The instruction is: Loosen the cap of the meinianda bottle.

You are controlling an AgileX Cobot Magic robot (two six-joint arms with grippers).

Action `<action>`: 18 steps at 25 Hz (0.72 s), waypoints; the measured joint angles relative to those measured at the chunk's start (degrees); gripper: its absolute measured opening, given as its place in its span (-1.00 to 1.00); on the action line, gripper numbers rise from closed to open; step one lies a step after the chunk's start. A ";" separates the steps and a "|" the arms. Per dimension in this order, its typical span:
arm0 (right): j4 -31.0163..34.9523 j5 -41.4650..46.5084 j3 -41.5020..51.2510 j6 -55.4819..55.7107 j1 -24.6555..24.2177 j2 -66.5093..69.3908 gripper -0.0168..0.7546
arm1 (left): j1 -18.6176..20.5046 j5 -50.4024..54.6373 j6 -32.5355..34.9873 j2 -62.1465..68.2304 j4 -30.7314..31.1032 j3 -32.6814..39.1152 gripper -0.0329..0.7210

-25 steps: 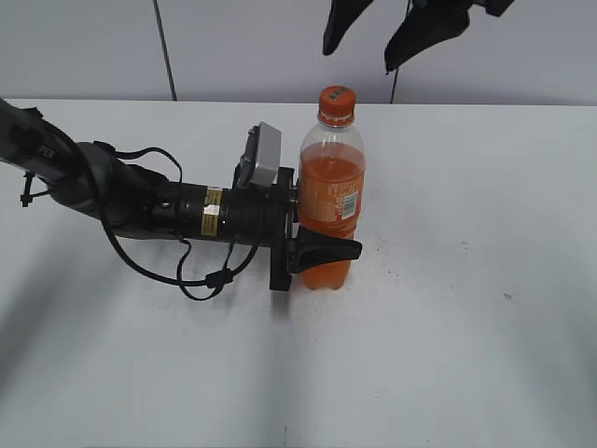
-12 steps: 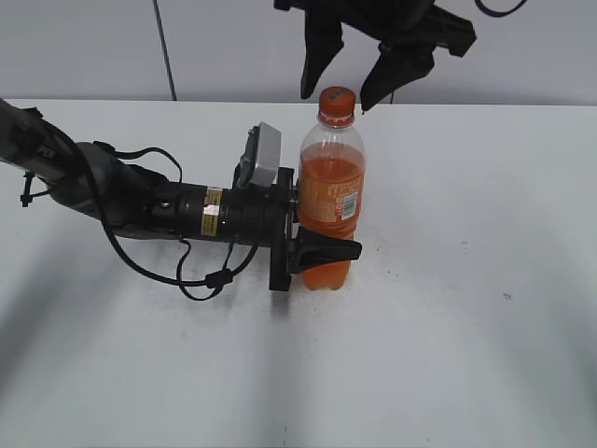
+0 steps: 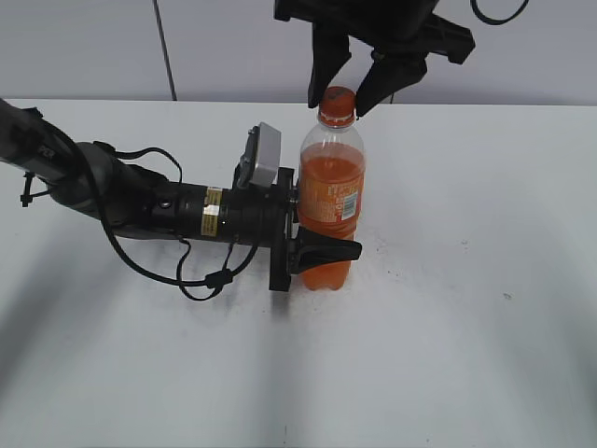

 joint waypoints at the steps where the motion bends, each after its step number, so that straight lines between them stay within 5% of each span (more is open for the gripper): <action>1: 0.00 0.00 0.00 0.00 0.00 0.00 -0.05 | 0.00 0.00 0.00 0.00 0.00 0.00 0.13; 3: 0.00 0.00 0.00 -0.14 0.00 0.00 -0.20 | 0.00 0.00 0.00 0.00 0.00 0.00 0.13; 9: 0.05 0.05 0.00 -4.18 0.00 0.00 -0.23 | 0.00 0.00 0.00 0.00 -0.05 0.00 0.13; 18: 1.59 -0.01 0.00 -36.72 0.00 0.00 -0.23 | 0.05 -0.17 0.04 0.00 0.17 0.00 0.13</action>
